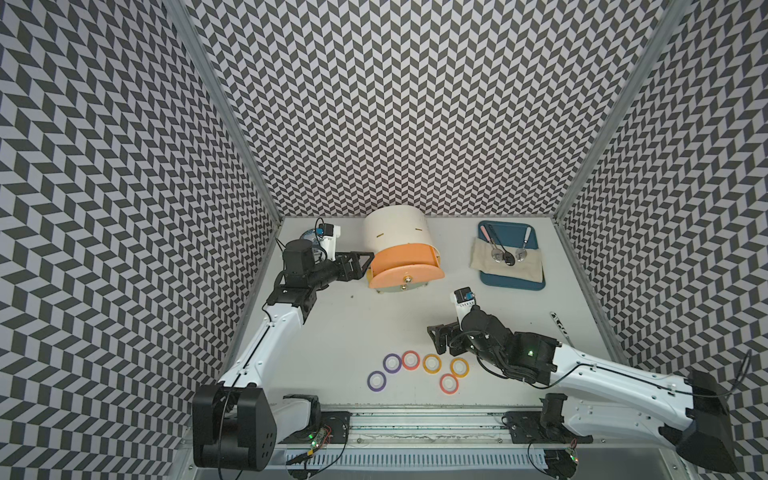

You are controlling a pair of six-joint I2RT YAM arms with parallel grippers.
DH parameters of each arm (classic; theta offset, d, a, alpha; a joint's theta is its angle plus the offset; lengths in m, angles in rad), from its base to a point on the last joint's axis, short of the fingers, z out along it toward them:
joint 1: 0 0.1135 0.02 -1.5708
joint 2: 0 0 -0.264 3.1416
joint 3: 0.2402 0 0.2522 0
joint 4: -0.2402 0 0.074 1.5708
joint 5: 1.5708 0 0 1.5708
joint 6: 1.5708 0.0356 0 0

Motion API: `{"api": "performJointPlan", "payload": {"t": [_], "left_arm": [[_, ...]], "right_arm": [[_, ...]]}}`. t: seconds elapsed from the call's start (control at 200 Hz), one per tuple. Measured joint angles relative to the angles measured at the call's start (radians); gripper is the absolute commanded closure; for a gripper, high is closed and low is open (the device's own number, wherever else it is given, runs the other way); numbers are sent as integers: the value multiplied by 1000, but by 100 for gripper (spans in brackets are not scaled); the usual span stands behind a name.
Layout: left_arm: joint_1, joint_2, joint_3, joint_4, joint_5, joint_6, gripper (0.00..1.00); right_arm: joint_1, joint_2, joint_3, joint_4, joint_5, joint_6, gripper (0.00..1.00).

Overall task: Place the transparent tape into the drawer according to color
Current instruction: Pick up the tape at the center of the board.

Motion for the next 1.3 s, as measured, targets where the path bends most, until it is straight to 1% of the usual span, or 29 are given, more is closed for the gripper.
{"api": "performJointPlan", "payload": {"t": [0.14, 0.245, 0.466, 0.621, 0.816, 1.031, 1.297], "left_arm": [[7, -50, -15, -47, -52, 11, 0], [13, -58, -38, -77, -78, 11, 0], [24, -49, -84, -114, -84, 10, 0], [32, -51, -95, -117, -85, 10, 0], [33, -57, -110, -116, -84, 10, 0], [35, -57, -118, -117, -84, 11, 0], [37, -58, -121, -117, -84, 11, 0]], "right_arm": [[-109, 0, -18, -89, -78, 14, 11], [-143, 40, -7, -155, -99, 13, 16], [-149, 212, 23, -252, -180, -4, 31], [-149, 231, 3, -283, -220, -5, 38], [-146, 241, -9, -313, -238, -10, 40], [-126, 319, -10, -330, -241, -13, 46], [-107, 379, 4, -351, -222, -12, 51]]}}
